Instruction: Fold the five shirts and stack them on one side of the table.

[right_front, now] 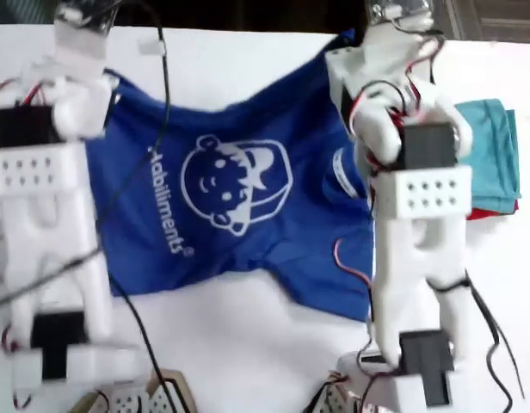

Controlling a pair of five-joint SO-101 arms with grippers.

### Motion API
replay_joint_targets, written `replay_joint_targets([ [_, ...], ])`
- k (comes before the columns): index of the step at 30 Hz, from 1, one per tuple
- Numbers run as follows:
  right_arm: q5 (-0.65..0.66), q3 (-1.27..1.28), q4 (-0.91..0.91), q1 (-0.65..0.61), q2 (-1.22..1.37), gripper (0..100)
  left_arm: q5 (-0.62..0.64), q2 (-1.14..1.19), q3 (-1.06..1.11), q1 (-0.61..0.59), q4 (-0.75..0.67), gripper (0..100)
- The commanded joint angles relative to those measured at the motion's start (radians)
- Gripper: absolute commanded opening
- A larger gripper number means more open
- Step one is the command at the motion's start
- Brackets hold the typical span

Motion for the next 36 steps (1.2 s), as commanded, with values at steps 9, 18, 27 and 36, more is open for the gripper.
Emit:
replay_joint_targets([
  [9,0.002,-0.169,-0.062,-0.004,0.314,1.9,-0.058,0.528,-0.647,0.008,0.195,3],
  [18,0.002,-0.163,0.018,-0.001,0.515,1.9,-0.057,0.772,-0.799,0.008,0.368,3],
  [27,0.002,-0.169,0.133,0.004,0.584,1.9,-0.057,0.806,-0.846,0.003,0.480,3],
  [36,0.002,-0.160,0.364,0.008,0.386,1.9,-0.061,0.589,-0.475,-0.002,0.480,3],
])
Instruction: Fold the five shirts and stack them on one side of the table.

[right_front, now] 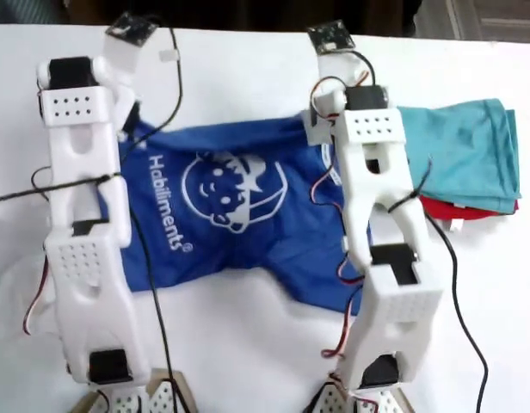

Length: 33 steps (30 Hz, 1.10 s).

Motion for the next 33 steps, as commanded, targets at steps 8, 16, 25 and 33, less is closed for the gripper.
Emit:
replay_joint_targets([
  [8,0.002,-0.035,0.311,-0.002,-0.285,1.9,-0.040,-0.456,0.562,-0.021,0.006,3],
  [16,0.051,0.230,0.348,-0.002,-0.513,1.9,-0.078,-0.640,0.835,-0.058,0.006,3],
  [25,0.166,0.790,0.234,0.031,-0.912,1.9,-0.091,-0.815,1.193,-0.058,-0.115,3],
  [33,0.250,1.065,0.193,0.108,-1.084,1.9,-0.129,-0.919,1.420,-0.058,-0.229,3],
])
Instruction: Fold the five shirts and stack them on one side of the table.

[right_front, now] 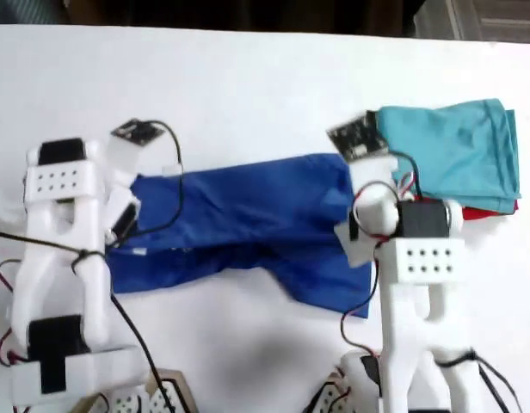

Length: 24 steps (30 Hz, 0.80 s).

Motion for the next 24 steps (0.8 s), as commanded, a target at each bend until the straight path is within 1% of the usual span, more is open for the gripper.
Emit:
replay_joint_targets([
  [1,0.018,0.086,-0.045,0.018,-0.068,1.9,-0.011,-0.054,0.070,-0.006,-0.071,3],
  [6,0.017,0.178,-0.087,0.012,-0.091,1.9,-0.011,-0.054,0.176,-0.006,-0.137,3],
  [15,0.031,0.330,-0.183,0.019,-0.091,1.9,-0.011,-0.052,0.369,-0.005,-0.328,3],
  [18,0.064,0.385,-0.223,0.021,-0.091,1.9,-0.011,-0.052,0.389,-0.005,-0.350,3],
  [24,0.147,0.485,-0.328,0.021,-0.084,1.9,-0.011,-0.052,0.387,-0.006,-0.345,3],
])
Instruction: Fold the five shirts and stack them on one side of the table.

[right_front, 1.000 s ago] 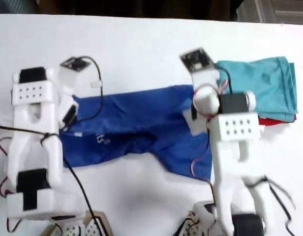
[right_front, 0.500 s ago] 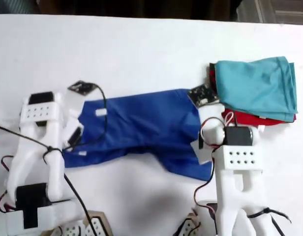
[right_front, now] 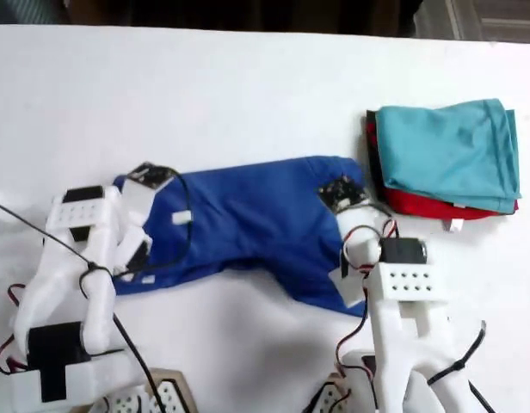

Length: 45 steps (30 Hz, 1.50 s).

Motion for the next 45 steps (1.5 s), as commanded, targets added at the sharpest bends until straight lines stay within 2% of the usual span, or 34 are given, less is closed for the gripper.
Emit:
replay_joint_targets([
  [1,0.034,0.035,-0.056,0.010,-0.022,1.9,-0.006,-0.034,-0.005,-0.006,-0.003,3],
  [7,0.035,0.057,-0.071,0.090,-0.028,2.0,-0.006,-0.034,-0.008,-0.006,-0.002,3],
  [10,0.117,0.055,-0.056,0.124,-0.028,2.6,-0.006,-0.034,-0.008,-0.006,0.000,3],
  [12,0.160,0.055,-0.022,0.130,-0.028,6.7,-0.006,-0.038,-0.008,-0.008,0.000,3],
  [16,0.163,0.031,0.018,0.122,-0.030,15.6,0.000,-0.041,-0.025,-0.008,0.009,3],
  [21,0.166,-0.140,0.142,0.120,-0.030,15.9,0.002,-0.041,-0.166,-0.006,0.146,3],
  [26,0.160,-0.431,0.225,0.122,-0.030,15.9,0.002,-0.041,-0.432,-0.006,0.361,4],
  [30,0.160,-0.572,0.208,0.120,-0.021,15.9,-0.006,-0.034,-0.641,-0.003,0.526,15],
  [33,0.163,-0.600,0.179,0.120,-0.021,15.9,-0.006,-0.041,-0.671,-0.008,0.529,23],
  [41,0.160,-0.594,0.047,0.120,-0.015,15.9,0.003,-0.041,-0.644,-0.008,0.526,23],
  [43,0.158,-0.565,-0.019,0.114,0.012,14.8,0.037,-0.034,-0.657,-0.005,0.466,23],
  [45,0.147,-0.532,-0.087,0.085,0.068,7.0,0.112,-0.029,-0.644,-0.003,0.345,22],
])
